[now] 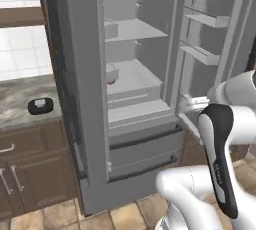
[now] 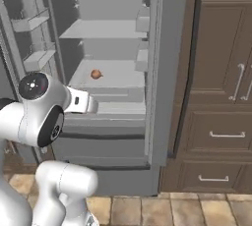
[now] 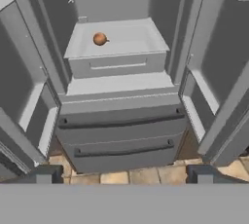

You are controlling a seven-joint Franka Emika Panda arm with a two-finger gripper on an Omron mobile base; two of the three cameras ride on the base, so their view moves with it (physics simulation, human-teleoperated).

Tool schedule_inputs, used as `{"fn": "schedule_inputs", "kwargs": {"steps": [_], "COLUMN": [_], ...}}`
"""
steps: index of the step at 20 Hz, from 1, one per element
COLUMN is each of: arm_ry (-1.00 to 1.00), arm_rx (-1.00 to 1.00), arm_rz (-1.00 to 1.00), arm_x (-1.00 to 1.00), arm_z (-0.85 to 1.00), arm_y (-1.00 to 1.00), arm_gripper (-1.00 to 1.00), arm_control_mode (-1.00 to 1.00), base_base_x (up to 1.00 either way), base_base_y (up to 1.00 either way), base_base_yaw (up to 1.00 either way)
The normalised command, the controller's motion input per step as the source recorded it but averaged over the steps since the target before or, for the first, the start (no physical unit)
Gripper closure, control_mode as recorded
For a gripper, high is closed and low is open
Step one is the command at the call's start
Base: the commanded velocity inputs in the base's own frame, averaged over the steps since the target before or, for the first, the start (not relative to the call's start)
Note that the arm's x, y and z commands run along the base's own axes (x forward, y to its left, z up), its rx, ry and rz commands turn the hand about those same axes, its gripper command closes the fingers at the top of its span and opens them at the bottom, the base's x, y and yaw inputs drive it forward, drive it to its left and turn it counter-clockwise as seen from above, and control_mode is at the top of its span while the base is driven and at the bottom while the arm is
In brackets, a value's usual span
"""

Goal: Grab the onion and garlic from the fridge, place them in the blender, close the lid, and turn on the blender to create a marinade.

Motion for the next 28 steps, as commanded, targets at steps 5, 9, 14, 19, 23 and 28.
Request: {"fn": "schedule_inputs", "kwargs": {"steps": [5,9,14,19,23,28], "arm_ry": [0.00,0.00,0.00,0.00,0.04,0.21], "arm_rx": [0.00,0.00,0.00,0.00,0.00,0.00], "arm_rz": [0.00,0.00,0.00,0.00,0.00,0.00], "arm_x": [0.00,0.00,0.00,0.00,0.08,0.42], "arm_z": [0.00,0.00,0.00,0.00,-0.03,-0.34], "arm_y": [0.00,0.00,0.00,0.00,0.08,0.46], "arm_gripper": [-1.00,-1.00,-1.00,-1.00,-1.00,-1.00], "arm_control_mode": [1.00,1.00,1.00,1.00,-1.00,-1.00], "base_base_x": [0.93,0.60,0.61,0.42,0.25,0.00], "base_base_y": [-0.28,0.00,0.00,0.00,0.08,0.00], "base_base_yaw": [0.31,0.12,0.09,0.01,0.00,0.00]}}
